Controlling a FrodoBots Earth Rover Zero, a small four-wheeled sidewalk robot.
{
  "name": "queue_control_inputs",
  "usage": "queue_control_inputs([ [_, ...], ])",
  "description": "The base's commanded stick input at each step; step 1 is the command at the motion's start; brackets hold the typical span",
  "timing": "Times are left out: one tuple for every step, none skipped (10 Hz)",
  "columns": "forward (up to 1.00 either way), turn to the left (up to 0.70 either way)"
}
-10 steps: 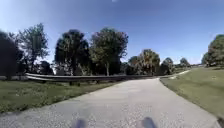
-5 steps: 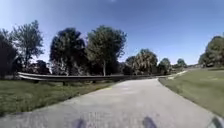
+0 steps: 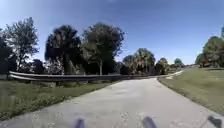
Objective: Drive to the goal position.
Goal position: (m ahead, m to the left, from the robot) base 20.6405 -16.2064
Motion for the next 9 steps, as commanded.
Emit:
queue_control_inputs([
  [0.70, 0.00],
  [0.70, 0.00],
  [0.70, 0.00],
  [0.70, 0.00],
  [0.70, 0.00],
  [0.70, 0.00],
  [0.70, 0.00],
  [0.70, 0.00],
  [0.70, 0.00],
])
